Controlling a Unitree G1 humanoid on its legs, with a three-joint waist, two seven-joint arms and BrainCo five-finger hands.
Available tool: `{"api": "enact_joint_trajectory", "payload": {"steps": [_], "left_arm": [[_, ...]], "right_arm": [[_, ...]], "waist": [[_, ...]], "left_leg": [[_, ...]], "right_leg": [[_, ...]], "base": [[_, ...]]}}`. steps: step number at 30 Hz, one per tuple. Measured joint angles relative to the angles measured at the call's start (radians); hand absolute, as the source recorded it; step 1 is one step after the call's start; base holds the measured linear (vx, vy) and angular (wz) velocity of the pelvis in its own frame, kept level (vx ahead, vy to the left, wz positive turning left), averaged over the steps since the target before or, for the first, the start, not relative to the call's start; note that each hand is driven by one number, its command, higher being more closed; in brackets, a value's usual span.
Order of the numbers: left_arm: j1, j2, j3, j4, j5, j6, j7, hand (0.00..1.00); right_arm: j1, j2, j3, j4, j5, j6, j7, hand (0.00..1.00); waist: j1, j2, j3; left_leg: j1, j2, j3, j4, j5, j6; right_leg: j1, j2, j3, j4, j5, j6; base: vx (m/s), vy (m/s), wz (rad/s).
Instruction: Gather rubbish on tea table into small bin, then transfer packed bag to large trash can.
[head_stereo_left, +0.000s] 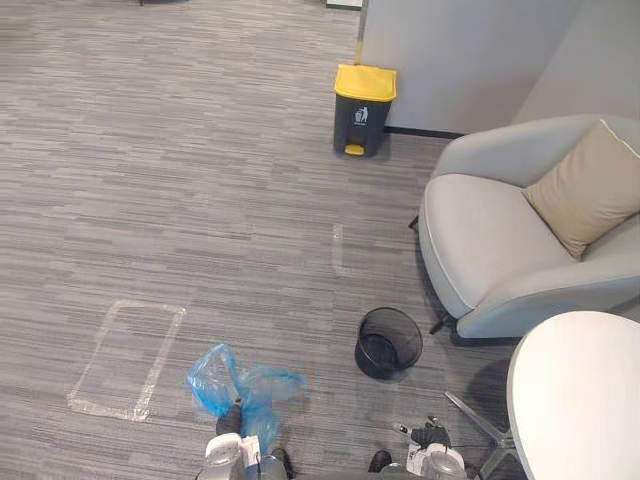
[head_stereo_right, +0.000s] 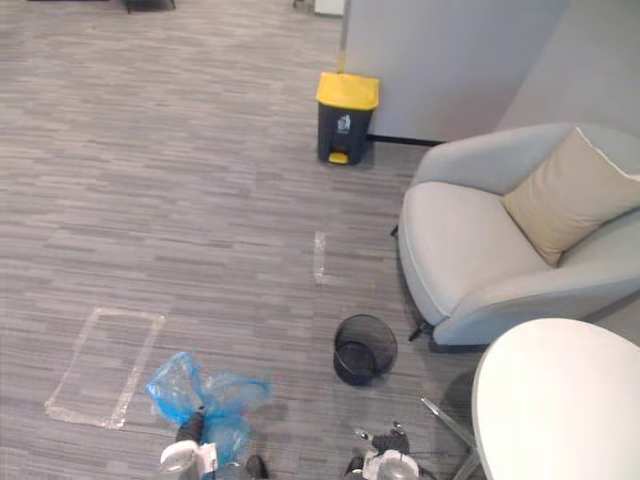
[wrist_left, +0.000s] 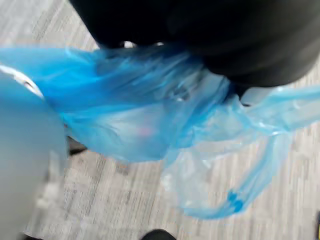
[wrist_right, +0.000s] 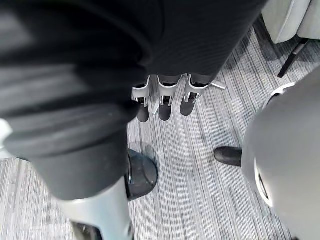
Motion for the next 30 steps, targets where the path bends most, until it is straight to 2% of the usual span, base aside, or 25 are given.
{"api": "enact_joint_trajectory", "payload": {"steps": [2,3,4,5,6,7,8,9,12,13,14,15,16,17,19,20,22,23,24,25,26,27,28,29,30], "left_arm": [[-0.001,0.000,0.001,-0.001,0.000,0.000,0.000,1.00],[-0.001,0.001,0.000,-0.001,0.000,0.000,-0.001,1.00],[-0.001,0.000,-0.002,-0.004,0.000,0.000,0.000,1.00],[-0.002,-0.002,-0.001,-0.005,0.000,-0.001,0.000,1.00],[-0.002,-0.002,0.001,-0.014,0.000,-0.001,0.001,1.00],[0.001,0.008,0.004,-0.017,0.000,0.000,0.001,1.00],[0.001,0.009,0.007,-0.016,-0.001,0.001,0.002,1.00],[0.001,0.010,0.013,-0.016,-0.001,0.002,0.002,1.00],[-0.008,0.003,0.014,-0.017,-0.001,0.007,0.002,1.00],[-0.019,-0.002,0.012,-0.013,-0.001,0.007,0.001,1.00],[-0.025,-0.004,0.012,-0.010,-0.001,0.007,0.001,1.00],[-0.035,-0.012,0.013,-0.009,-0.001,0.006,0.000,1.00],[-0.036,-0.031,0.013,0.002,-0.001,0.007,-0.001,1.00],[-0.037,-0.040,0.011,-0.001,-0.001,0.006,-0.002,1.00],[-0.063,-0.067,0.013,-0.003,-0.001,0.005,-0.011,1.00],[-0.054,-0.077,0.019,-0.009,-0.002,0.006,-0.021,1.00],[-0.043,-0.079,0.037,-0.024,-0.002,0.005,-0.020,1.00],[-0.040,-0.079,0.049,-0.032,-0.002,0.005,-0.019,1.00],[-0.040,-0.079,0.052,-0.041,-0.002,0.005,-0.019,1.00],[-0.043,-0.080,0.058,-0.046,-0.002,0.005,-0.019,1.00],[-0.045,-0.080,0.057,-0.055,-0.002,0.004,-0.019,1.00],[-0.047,-0.080,0.057,-0.059,-0.002,0.003,-0.019,1.00],[-0.050,-0.085,0.056,-0.062,-0.002,-0.001,-0.019,1.00],[-0.049,-0.090,0.056,-0.060,-0.002,-0.002,-0.017,1.00],[-0.059,-0.074,0.068,-0.056,-0.001,-0.005,-0.015,1.00]], "right_arm": [[-0.002,0.003,-0.011,-0.001,-0.005,0.002,0.000,0.00],[-0.001,0.002,-0.020,0.000,-0.007,0.002,-0.001,0.00],[0.004,-0.003,-0.025,-0.005,-0.007,0.001,0.000,0.00],[0.005,-0.008,-0.027,-0.011,-0.007,0.001,0.000,0.00],[0.002,-0.007,-0.026,-0.016,-0.006,-0.001,0.000,0.00],[-0.003,-0.007,-0.033,-0.013,-0.005,-0.005,0.000,0.00],[-0.003,-0.004,-0.032,-0.012,-0.005,-0.006,0.000,0.00],[-0.006,0.001,-0.031,-0.012,-0.004,-0.008,0.001,0.00],[-0.017,0.000,-0.038,-0.015,0.002,-0.011,0.000,0.00],[-0.020,0.001,-0.053,-0.014,0.002,-0.012,0.000,0.00],[-0.019,0.001,-0.062,-0.014,0.002,-0.011,0.000,0.00],[-0.014,0.002,-0.081,-0.015,0.002,-0.010,0.000,0.00],[-0.007,-0.014,-0.098,-0.014,0.002,-0.007,0.000,0.00],[-0.008,-0.019,-0.100,-0.013,0.002,-0.006,-0.001,0.00],[-0.007,-0.029,-0.093,-0.015,0.002,-0.005,0.000,0.00],[-0.006,-0.027,-0.067,-0.015,0.003,0.004,-0.001,0.00],[-0.014,-0.018,-0.051,-0.014,0.004,0.006,-0.001,0.00],[-0.023,-0.009,-0.050,-0.014,0.005,0.008,-0.002,0.00],[-0.035,-0.004,-0.050,-0.014,0.005,0.009,-0.004,0.00],[-0.061,0.003,-0.051,-0.014,0.006,0.012,-0.010,0.00],[-0.079,0.011,-0.053,-0.015,0.006,0.011,-0.017,0.00],[-0.084,0.011,-0.052,-0.015,0.006,0.012,-0.020,0.00],[-0.083,0.010,-0.052,-0.016,0.006,0.011,-0.021,0.00],[-0.079,0.009,-0.052,-0.018,0.006,0.011,-0.023,0.00],[-0.073,-0.001,-0.029,-0.004,0.006,0.017,-0.020,0.00]], "waist": [[0.000,-0.005,0.005],[-0.003,-0.004,0.006],[-0.006,-0.005,0.015],[-0.009,-0.004,0.021],[-0.017,0.000,0.027],[-0.023,-0.005,0.033],[-0.024,-0.008,0.034],[-0.023,-0.015,0.037],[-0.032,-0.016,0.040],[-0.040,-0.014,0.042],[-0.040,-0.013,0.041],[-0.046,-0.010,0.039],[-0.053,0.029,0.028],[-0.055,0.036,0.026],[-0.057,0.056,0.033],[-0.046,0.053,0.039],[-0.040,0.052,0.045],[-0.035,0.038,0.050],[-0.027,0.033,0.052],[-0.017,0.030,0.058],[-0.009,0.027,0.066],[-0.007,0.030,0.069],[0.004,0.030,0.071],[0.009,0.046,0.062],[0.014,0.021,0.064]], "left_leg": [[-0.019,-0.017,-0.009,0.030,-0.035,0.010],[-0.026,-0.028,-0.027,0.056,-0.057,0.012],[-0.025,-0.033,-0.059,0.089,-0.086,0.017],[-0.023,-0.032,-0.073,0.105,-0.095,0.025],[-0.019,-0.026,-0.111,0.121,-0.109,0.035],[-0.002,-0.015,-0.150,0.126,-0.123,0.030],[0.002,-0.010,-0.161,0.126,-0.127,0.031],[0.021,0.001,-0.180,0.121,-0.141,0.025],[0.088,0.003,-0.187,0.095,-0.180,0.027],[0.128,0.001,-0.188,0.062,-0.192,0.018],[0.143,-0.002,-0.191,0.050,-0.190,0.013],[0.195,-0.007,-0.212,0.018,-0.202,0.000],[0.239,0.023,-0.240,0.020,-0.207,-0.012],[0.230,0.032,-0.239,0.043,-0.198,-0.026],[0.133,0.047,-0.238,0.276,-0.127,-0.060],[0.020,0.076,-0.224,0.574,-0.041,-0.070],[-0.031,0.101,-0.198,0.704,-0.077,-0.057],[-0.086,0.114,-0.167,0.725,-0.110,-0.034],[-0.127,0.121,-0.146,0.710,-0.132,-0.009],[-0.193,0.127,-0.119,0.639,-0.163,0.000],[-0.245,0.120,-0.122,0.521,-0.157,0.001],[-0.256,0.117,-0.129,0.475,-0.149,0.002],[-0.271,0.102,-0.188,0.300,-0.060,-0.007],[-0.259,0.106,-0.229,0.188,0.026,-0.019],[-0.249,0.082,-0.213,0.198,0.108,-0.032]], "right_leg": [[-0.030,-0.037,0.001,0.084,-0.054,0.015],[-0.036,-0.065,-0.001,0.142,-0.082,0.009],[-0.042,-0.082,0.010,0.236,-0.111,-0.062],[-0.059,-0.087,0.035,0.298,-0.104,-0.086],[-0.144,-0.082,0.125,0.470,-0.072,-0.138],[-0.198,-0.041,0.194,0.567,-0.101,-0.106],[-0.209,-0.024,0.199,0.577,-0.119,-0.095],[-0.240,0.022,0.193,0.587,-0.153,-0.079],[-0.327,0.099,0.143,0.516,-0.167,-0.069],[-0.339,0.132,0.123,0.434,-0.154,-0.087],[-0.337,0.142,0.122,0.408,-0.145,-0.099],[-0.327,0.160,0.119,0.352,-0.116,-0.132],[-0.285,0.174,0.089,0.359,-0.120,-0.164],[-0.275,0.176,0.078,0.358,-0.127,-0.172],[-0.219,0.177,0.053,0.328,-0.132,-0.175],[-0.095,0.195,0.072,0.215,-0.132,-0.176],[0.004,0.209,0.092,0.147,-0.132,-0.176],[0.064,0.211,0.113,0.108,-0.132,-0.176],[0.093,0.207,0.132,0.092,-0.132,-0.176],[0.116,0.193,0.160,0.092,-0.132,-0.176],[0.134,0.172,0.183,0.101,-0.133,-0.173],[0.142,0.164,0.189,0.106,-0.136,-0.168],[0.157,0.142,0.217,0.138,-0.166,-0.118],[0.166,0.144,0.237,0.151,-0.188,-0.084],[0.182,0.104,0.272,0.156,-0.226,-0.047]], "base": [[0.00,0.104,0.22],[0.10,0.064,0.56],[0.13,0.079,0.59],[0.13,0.071,0.70],[0.16,0.085,0.83],[0.19,0.061,0.82],[0.25,-0.005,0.68],[0.29,-0.032,0.35],[0.36,-0.038,0.14],[0.42,-0.050,0.17],[0.48,-0.073,0.42],[0.71,-0.102,0.69],[0.75,-0.100,0.70],[0.80,-0.117,0.66],[0.64,-0.106,0.37],[0.64,-0.070,-0.01],[0.54,-0.021,-0.24],[0.43,0.024,-0.31],[0.58,0.095,-0.52],[0.53,0.172,-0.67],[0.52,0.213,-0.62],[0.42,0.267,-0.68],[0.35,0.248,-0.61],[0.41,0.319,-0.76],[0.42,0.299,-0.46]]}}
